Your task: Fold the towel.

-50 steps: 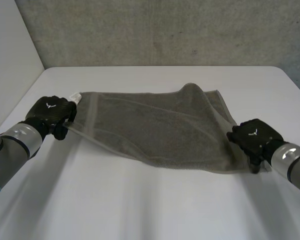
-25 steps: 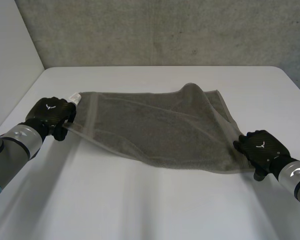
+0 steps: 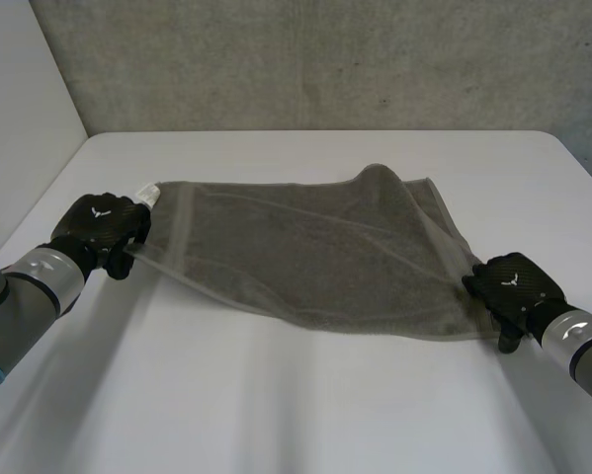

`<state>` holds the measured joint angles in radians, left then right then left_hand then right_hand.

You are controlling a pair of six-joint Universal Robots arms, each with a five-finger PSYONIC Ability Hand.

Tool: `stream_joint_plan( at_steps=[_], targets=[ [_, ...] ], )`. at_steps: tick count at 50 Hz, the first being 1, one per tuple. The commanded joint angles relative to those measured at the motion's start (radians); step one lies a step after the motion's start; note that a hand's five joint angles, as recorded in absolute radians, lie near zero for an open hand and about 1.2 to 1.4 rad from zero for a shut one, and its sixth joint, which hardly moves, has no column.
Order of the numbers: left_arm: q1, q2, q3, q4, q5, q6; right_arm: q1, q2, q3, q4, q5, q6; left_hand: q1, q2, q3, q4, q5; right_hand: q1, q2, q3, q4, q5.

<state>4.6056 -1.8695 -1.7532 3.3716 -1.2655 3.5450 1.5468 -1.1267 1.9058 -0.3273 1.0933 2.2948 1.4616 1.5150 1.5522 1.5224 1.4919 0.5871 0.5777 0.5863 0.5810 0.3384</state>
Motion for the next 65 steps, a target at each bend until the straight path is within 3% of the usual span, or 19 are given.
stream_joint_plan(
  at_steps=[1,15,22,44,65],
  targets=[
    [-0.001,0.000,0.000,0.000,0.000,0.000,0.010,0.019,-0.022,-0.010,0.013,0.000,-0.065,-0.119,-0.156,-0.126,-0.270,0.047,0.056,0.047,0.053,0.121],
    [0.001,0.000,0.000,0.000,0.000,0.000,0.030,0.047,-0.048,-0.012,0.045,0.000,-0.065,-0.119,-0.156,-0.126,-0.270,0.129,0.138,0.130,0.135,0.203],
    [0.001,0.000,0.000,0.000,0.000,0.000,0.030,0.045,-0.054,-0.012,0.045,0.000,-0.065,-0.119,-0.156,-0.126,-0.270,0.331,0.341,0.332,0.337,0.405],
    [-0.002,0.001,0.000,0.000,0.000,0.000,0.030,0.050,-0.056,-0.029,0.046,0.006,-0.065,-0.119,-0.156,-0.126,-0.270,0.569,0.579,0.570,0.575,0.643],
    [-0.001,0.001,-0.006,0.002,0.002,0.000,0.053,0.051,-0.076,-0.027,0.060,0.015,-0.065,-0.119,-0.156,-0.126,-0.270,0.523,0.532,0.523,0.529,0.597]
  ],
)
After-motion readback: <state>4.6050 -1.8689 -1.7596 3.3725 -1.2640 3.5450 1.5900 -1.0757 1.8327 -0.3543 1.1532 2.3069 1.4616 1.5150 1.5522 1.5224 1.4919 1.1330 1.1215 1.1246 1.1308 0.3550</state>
